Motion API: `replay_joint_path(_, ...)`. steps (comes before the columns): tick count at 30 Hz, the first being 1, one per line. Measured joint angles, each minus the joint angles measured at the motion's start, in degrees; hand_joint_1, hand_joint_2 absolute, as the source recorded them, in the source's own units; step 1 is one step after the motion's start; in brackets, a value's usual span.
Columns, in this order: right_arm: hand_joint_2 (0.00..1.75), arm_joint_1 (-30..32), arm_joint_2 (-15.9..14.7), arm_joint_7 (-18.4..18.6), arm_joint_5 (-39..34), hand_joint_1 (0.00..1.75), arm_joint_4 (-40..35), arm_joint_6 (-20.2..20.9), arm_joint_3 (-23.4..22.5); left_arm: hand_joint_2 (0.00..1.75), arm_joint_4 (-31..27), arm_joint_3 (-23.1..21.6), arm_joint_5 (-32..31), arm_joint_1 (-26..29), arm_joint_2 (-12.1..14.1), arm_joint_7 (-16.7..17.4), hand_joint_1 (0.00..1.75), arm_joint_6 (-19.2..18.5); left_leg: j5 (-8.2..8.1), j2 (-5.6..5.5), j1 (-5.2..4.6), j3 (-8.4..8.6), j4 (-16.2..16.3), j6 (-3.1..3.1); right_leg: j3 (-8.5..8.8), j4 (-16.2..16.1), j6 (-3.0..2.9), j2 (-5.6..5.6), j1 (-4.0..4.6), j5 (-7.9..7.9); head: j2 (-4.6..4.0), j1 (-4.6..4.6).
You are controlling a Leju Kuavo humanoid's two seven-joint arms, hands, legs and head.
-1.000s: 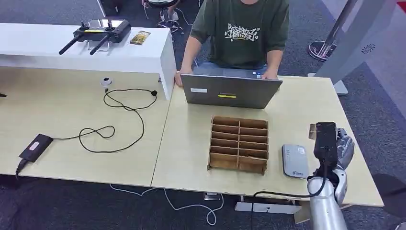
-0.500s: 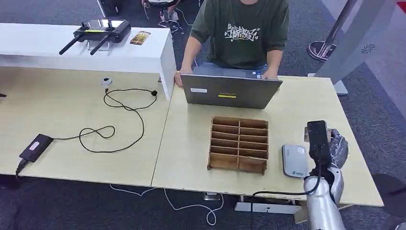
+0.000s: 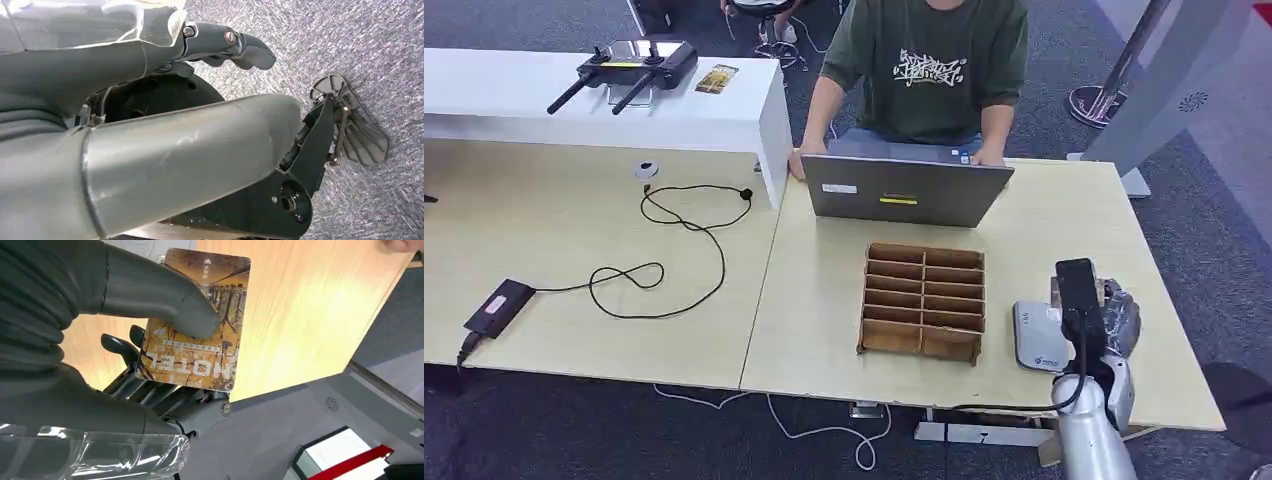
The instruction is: Pass the card to the sensor for recognition and then transmit it.
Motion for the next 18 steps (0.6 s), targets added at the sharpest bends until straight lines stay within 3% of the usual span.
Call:
replay_joint_path(10, 1.75, 5.11, 1.51, 0.68, -1.36, 1.75, -6.01, 0.35, 0.0, 0.0, 0.0, 0.0, 0.83, 0.05, 0.11, 0.0, 0.0, 0.07, 0.0, 0.01, 0.0, 0.0, 0.0, 0.0, 0.0, 0.0, 0.0, 0.01, 0.0, 0.0, 0.0, 0.0)
replay_joint_path(18, 1.75, 5.63, 2.23, 0.39, -4.52, 1.75, -6.16, 0.77, -0.07, 0.0, 0.0, -0.04, 0.87, 0.05, 0.17, 0.44, 0.0, 0.09, 0.0, 0.02, 0.0, 0.0, 0.0, 0.0, 0.0, -0.01, 0.0, 0.01, 0.0, 0.0, 0.0, 0.02)
